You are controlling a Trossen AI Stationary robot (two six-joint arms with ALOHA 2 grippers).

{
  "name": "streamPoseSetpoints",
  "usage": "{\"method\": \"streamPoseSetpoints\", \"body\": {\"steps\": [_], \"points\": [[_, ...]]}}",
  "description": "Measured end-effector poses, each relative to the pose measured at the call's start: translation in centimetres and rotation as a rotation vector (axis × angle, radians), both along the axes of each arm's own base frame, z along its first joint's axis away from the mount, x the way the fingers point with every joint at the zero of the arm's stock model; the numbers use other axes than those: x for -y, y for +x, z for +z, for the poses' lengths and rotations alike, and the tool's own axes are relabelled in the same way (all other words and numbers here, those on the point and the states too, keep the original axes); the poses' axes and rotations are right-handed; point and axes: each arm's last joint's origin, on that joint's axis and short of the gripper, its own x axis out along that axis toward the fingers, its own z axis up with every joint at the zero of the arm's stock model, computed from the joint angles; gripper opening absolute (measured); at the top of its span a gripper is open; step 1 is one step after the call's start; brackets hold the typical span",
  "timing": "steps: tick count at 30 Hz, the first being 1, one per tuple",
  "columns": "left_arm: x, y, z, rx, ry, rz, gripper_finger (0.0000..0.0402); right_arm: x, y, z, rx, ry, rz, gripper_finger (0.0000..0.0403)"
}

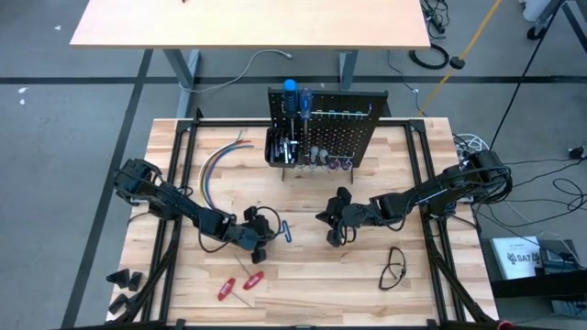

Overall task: Hang tools onto peg board
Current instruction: Hang the blue pick tool on the peg board

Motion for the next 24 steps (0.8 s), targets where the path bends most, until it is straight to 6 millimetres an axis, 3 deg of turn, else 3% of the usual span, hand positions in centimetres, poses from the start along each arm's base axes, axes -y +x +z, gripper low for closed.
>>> {"method": "streamPoseSetpoints", "body": {"steps": [8, 16, 24], "points": [[-0.08, -0.28, -0.23, -0.036, 0.003, 0.005, 0.0092, 0.01, 0.00, 0.00, 0.000, 0.000, 0.000, 0.0000], [-0.21, -0.46, -0.37, -0.051, 0.032, 0.017, 0.0009, 0.01, 0.00, 0.00, 0.000, 0.000, 0.000, 0.0000], [-0.03, 0.15, 0.06, 0.053, 0.077, -0.023, 0.0003, 0.01, 0.00, 0.00, 0.002, 0.011, -0.007, 0.0000]]}}
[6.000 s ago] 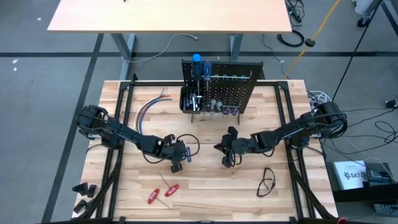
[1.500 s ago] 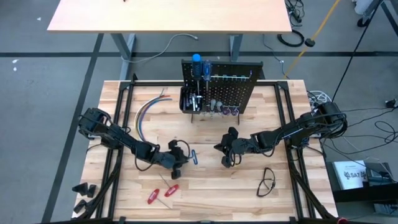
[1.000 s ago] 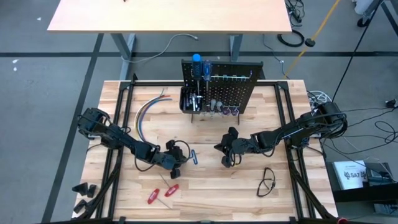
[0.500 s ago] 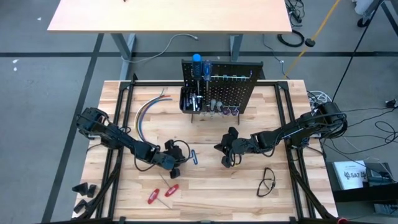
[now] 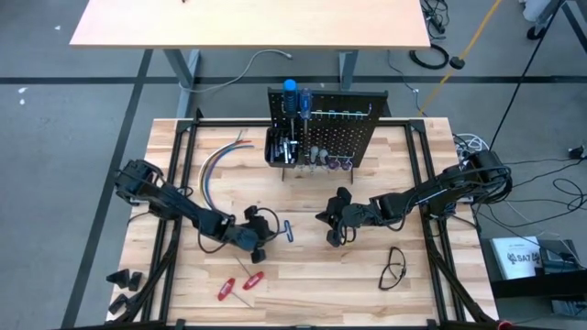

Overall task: Hang tools onto peg board
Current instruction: Hang the blue pick tool on the peg board

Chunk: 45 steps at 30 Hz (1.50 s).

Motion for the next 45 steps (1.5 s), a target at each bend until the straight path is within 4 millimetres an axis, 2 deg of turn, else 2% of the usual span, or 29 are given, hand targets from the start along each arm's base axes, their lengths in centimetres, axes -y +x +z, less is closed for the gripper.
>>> {"method": "streamPoseSetpoints", "body": {"steps": [5, 20, 30, 35, 45], "points": [[0.2, 0.8, 0.7, 0.080, -0.013, -0.028, 0.0002, 0.0, 0.0, 0.0, 0.001, 0.005, -0.003, 0.0000], [0.0, 1.8, 1.5, 0.116, -0.027, -0.013, 0.0003, 0.0, 0.0, 0.0, 0.001, 0.005, -0.003, 0.0000], [-0.1, 1.9, 1.6, 0.116, -0.027, -0.016, 0.0066, 0.0, 0.0, 0.0, 0.001, 0.005, -0.003, 0.0000], [-0.2, 1.3, 1.0, 0.033, -0.064, 0.007, 0.0097, 0.0, 0.0, 0.0, 0.002, 0.010, -0.006, 0.0000], [-0.2, 1.0, 0.7, -0.010, -0.097, 0.020, 0.0105, 0.0, 0.0, 0.0, 0.002, 0.011, -0.007, 0.0000]]}}
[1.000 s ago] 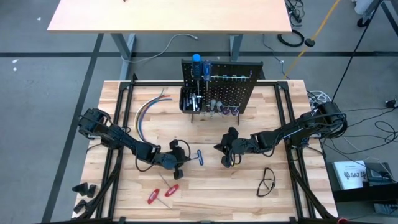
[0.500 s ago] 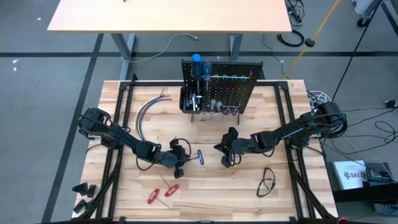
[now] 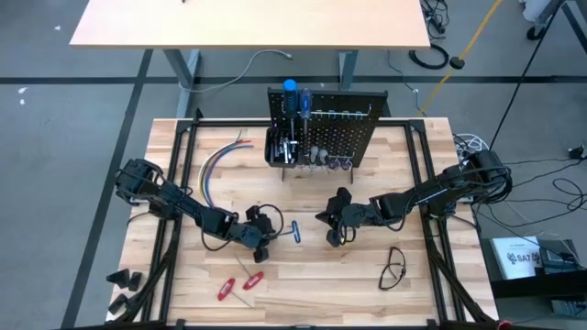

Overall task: Hang tools onto peg board
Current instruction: Hang the blue pick tool on the peg board

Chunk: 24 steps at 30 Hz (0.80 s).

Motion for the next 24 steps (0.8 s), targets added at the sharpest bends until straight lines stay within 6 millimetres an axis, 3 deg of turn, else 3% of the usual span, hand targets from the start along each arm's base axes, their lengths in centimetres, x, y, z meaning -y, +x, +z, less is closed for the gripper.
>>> {"method": "streamPoseSetpoints", "body": {"steps": [10, 19, 24], "points": [[0.0, 0.1, 0.0, -0.002, 0.188, -0.172, 0.0105, 0.0, 0.0, 0.1, 0.007, 0.002, 0.000, 0.0000], [0.6, 1.9, -2.0, 0.021, 0.185, -0.136, 0.0105, 0.0, 0.2, 0.3, 0.032, 0.014, -0.004, 0.0000], [0.6, 2.0, -2.3, 0.012, 0.143, -0.086, 0.0093, 0.0, 0.2, 0.2, 0.034, 0.029, -0.013, 0.0000]]}}
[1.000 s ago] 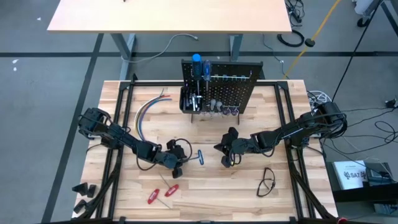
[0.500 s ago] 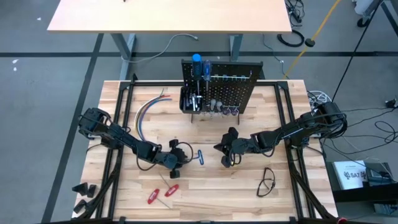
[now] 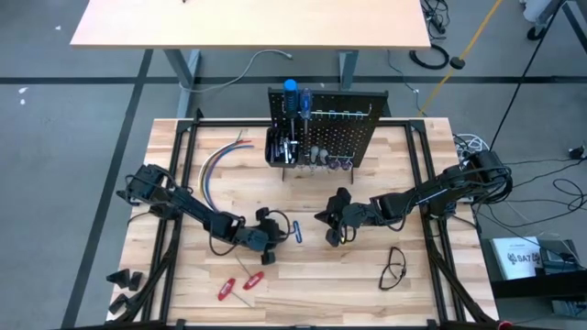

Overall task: Hang tools onto peg board
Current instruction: Hang the blue pick tool on the peg board

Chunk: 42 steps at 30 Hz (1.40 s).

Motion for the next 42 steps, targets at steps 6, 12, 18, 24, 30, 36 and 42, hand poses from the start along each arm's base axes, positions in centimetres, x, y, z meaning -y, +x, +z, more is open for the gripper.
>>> {"method": "streamPoseSetpoints", "body": {"steps": [6, 12, 18, 24, 30, 36, 42], "points": [[-0.1, -0.3, -0.2, -0.033, -0.064, 0.076, 0.0046, 0.0, 0.0, 0.0, -0.001, -0.001, 0.001, 0.0000], [-0.2, -0.3, -0.3, -0.037, -0.068, 0.084, 0.0011, 0.0, 0.0, 0.0, -0.001, -0.003, 0.002, 0.0000], [-0.2, -0.2, 0.1, 0.006, -0.055, 0.082, 0.0003, 0.0, 0.0, 0.0, -0.002, -0.002, 0.003, 0.0000], [-0.2, -0.4, 2.5, 0.056, -0.045, 0.025, 0.0001, 0.0, 0.0, 0.0, -0.003, -0.004, 0.006, 0.0000], [-0.4, -0.1, 4.2, 0.136, -0.038, 0.036, 0.0001, 0.0, -0.1, -0.1, -0.015, -0.008, 0.006, 0.0000], [-0.4, -0.1, 4.3, 0.143, -0.035, 0.036, 0.0001, 0.0, 0.0, 0.0, 0.000, 0.004, -0.002, 0.0000], [-0.3, 0.1, 4.5, 0.173, -0.042, 0.038, 0.0000, -0.8, -0.2, -0.1, -0.006, 0.003, 0.031, 0.0002]]}}
